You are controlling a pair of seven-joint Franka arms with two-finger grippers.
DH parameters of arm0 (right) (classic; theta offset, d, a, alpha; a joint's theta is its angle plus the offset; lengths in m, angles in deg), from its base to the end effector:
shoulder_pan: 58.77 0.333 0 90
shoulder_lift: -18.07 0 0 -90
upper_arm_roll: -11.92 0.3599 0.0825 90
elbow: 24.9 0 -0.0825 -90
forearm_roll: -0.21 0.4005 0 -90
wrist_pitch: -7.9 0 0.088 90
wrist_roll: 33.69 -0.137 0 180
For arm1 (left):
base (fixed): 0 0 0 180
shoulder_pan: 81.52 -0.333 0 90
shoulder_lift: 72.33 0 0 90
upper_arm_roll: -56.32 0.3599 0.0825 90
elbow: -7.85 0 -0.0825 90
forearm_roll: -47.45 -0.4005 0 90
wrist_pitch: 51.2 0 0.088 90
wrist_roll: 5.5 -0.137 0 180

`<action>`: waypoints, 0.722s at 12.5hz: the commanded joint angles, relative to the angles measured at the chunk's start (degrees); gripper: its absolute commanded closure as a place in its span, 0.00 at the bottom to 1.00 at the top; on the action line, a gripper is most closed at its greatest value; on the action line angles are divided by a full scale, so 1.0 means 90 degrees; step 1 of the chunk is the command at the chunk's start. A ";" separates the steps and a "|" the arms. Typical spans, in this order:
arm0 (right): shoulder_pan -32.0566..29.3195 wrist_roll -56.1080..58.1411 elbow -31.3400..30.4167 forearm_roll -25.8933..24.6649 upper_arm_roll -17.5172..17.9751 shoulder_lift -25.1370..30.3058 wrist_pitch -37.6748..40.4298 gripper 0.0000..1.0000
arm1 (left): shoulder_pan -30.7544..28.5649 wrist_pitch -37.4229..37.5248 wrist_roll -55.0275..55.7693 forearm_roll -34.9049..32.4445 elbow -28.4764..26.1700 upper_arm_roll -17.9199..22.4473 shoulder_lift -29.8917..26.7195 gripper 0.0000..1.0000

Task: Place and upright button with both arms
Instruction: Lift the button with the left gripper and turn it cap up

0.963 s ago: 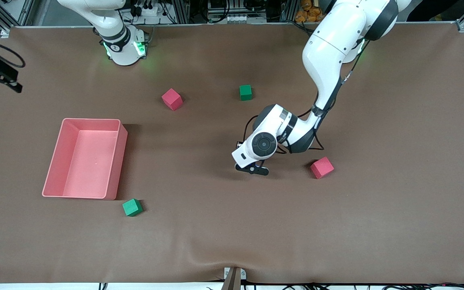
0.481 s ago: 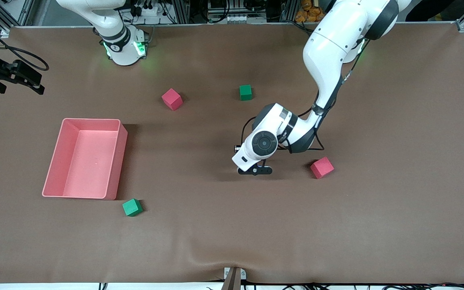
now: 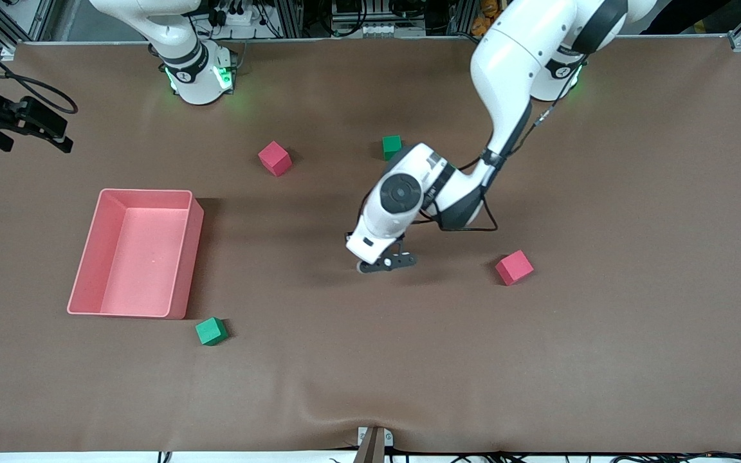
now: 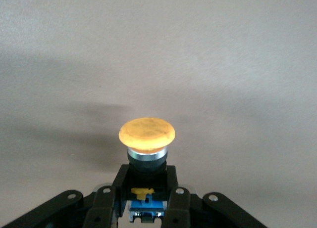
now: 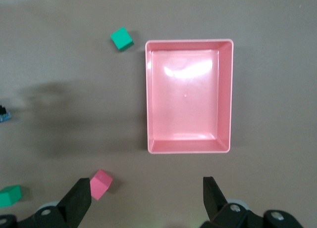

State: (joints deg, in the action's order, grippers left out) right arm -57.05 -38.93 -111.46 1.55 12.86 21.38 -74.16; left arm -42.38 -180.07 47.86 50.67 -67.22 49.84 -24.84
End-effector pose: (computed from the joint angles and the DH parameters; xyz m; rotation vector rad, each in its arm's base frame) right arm 0.5340 0.0286 0.6873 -3.1199 0.0656 0.0347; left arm 0.5773 -0.5624 0.2461 2.9559 0.3102 -0.0331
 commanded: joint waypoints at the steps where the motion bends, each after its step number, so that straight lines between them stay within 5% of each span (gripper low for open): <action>1: -0.0045 -0.0092 0.0067 0.0163 -0.0017 0.0043 0.0095 0.00 | 0.0201 -0.0387 0.1098 -0.0784 -0.0068 0.0172 -0.0101 1.00; 6: -0.0036 -0.0102 0.0028 0.0193 -0.0027 -0.0094 -0.0238 0.00 | 0.0553 -0.0466 0.4349 -0.3692 -0.0078 0.0270 0.0006 1.00; 9: -0.0016 -0.0102 0.0028 0.0212 -0.0027 -0.0114 -0.0276 0.00 | 0.0816 -0.0457 0.5737 -0.4739 -0.0136 0.0270 0.0016 1.00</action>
State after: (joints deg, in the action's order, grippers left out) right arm -57.10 -39.00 -111.50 2.20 12.55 20.48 -76.54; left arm -37.01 -183.28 92.93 12.72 -67.74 51.08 -24.45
